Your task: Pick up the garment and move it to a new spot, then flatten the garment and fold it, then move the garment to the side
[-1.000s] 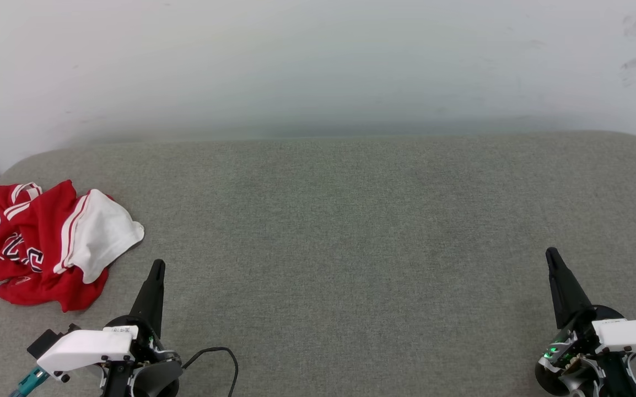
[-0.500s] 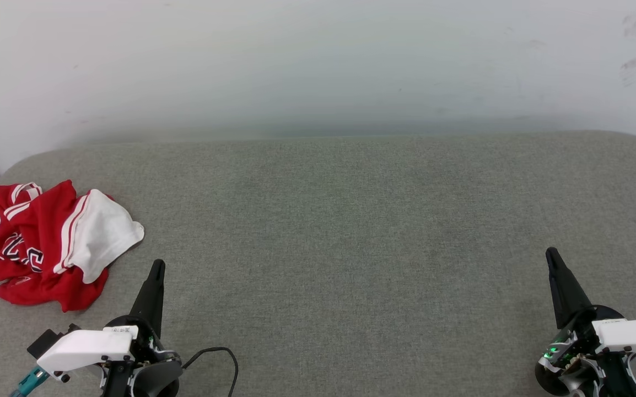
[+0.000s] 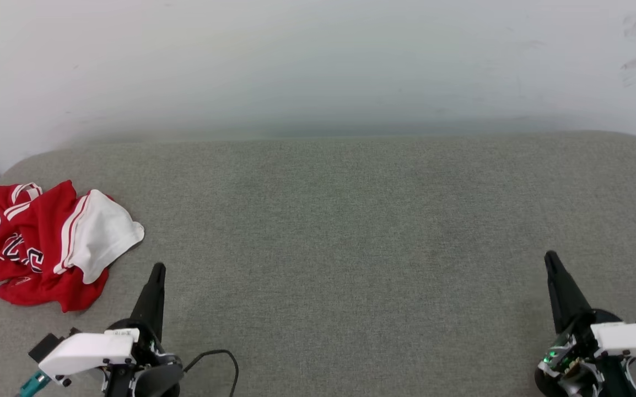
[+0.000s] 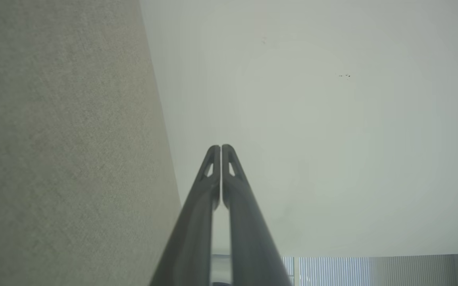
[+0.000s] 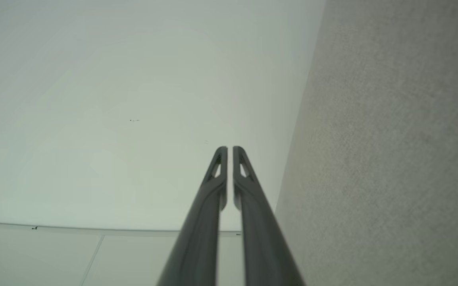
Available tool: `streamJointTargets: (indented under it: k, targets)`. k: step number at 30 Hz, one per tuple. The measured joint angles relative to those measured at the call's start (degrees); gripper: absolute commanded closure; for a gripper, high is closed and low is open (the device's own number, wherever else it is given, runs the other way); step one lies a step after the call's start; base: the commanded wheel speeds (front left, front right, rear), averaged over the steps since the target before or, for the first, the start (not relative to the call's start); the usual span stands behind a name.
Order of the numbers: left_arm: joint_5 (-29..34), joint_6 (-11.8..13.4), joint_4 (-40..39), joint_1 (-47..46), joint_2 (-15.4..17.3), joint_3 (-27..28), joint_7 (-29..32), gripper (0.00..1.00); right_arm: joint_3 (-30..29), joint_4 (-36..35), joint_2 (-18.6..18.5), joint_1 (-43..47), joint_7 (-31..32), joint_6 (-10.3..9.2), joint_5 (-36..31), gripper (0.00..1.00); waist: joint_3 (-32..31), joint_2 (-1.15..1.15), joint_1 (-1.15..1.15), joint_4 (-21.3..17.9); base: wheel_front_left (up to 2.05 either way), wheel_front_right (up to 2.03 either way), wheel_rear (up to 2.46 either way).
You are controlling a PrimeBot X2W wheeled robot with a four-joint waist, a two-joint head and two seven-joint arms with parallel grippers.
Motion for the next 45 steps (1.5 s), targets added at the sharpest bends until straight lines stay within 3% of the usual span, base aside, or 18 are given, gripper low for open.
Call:
streamJointTargets:
  k: [1, 2, 9, 15, 30, 45]
  targets:
    - [-0.01, 0.01, 0.48, 0.3, -0.07, -0.04, -0.02, 1.0, 0.01, 0.42, 0.01, 0.36, 0.0, -0.01, 0.0, 1.0, 0.0, 0.0, 0.0, 0.0, 0.0, 0.0, 0.0]
    - [-0.01, 0.01, 1.0, 0.8, -0.12, -0.1, -0.07, 0.0, 0.01, 1.01, 0.03, 0.9, 0.0, -0.01, 0.0, 0.0, 0.0, 0.0, 0.0, 0.0, 0.0, 0.0, 0.0]
    - [1.35, 0.02, 1.01, 2.22, -0.26, -0.21, -1.58, 0.0, 0.18, 1.48, 0.07, 2.41, -1.53, -0.02, -1.37, 0.0, 0.05, 0.0, 0.0, 0.0, 0.0, 0.0, 0.0]
    - [6.99, 0.64, -0.68, 2.22, -0.26, 0.37, -3.19, 0.0, 0.13, -0.7, 0.08, 2.42, -3.15, -0.02, -8.16, 0.0, 0.17, 0.0, 0.0, 0.01, 0.0, 0.0, 0.0]
    - [27.09, 7.16, -5.81, 2.22, -0.24, -2.08, -6.78, 0.0, 1.07, -6.92, 0.08, 2.61, -6.84, -0.02, -28.27, 0.0, 0.67, 0.0, 0.0, 0.09, 0.0, 0.0, 0.0]
    - [43.25, 11.28, -7.72, 2.56, -0.07, -4.49, -9.92, 0.0, 2.3, -10.29, 0.09, 3.6, -9.94, -0.02, -44.19, 0.0, 1.0, 0.0, 0.0, 0.15, 0.0, 0.0, 0.0]
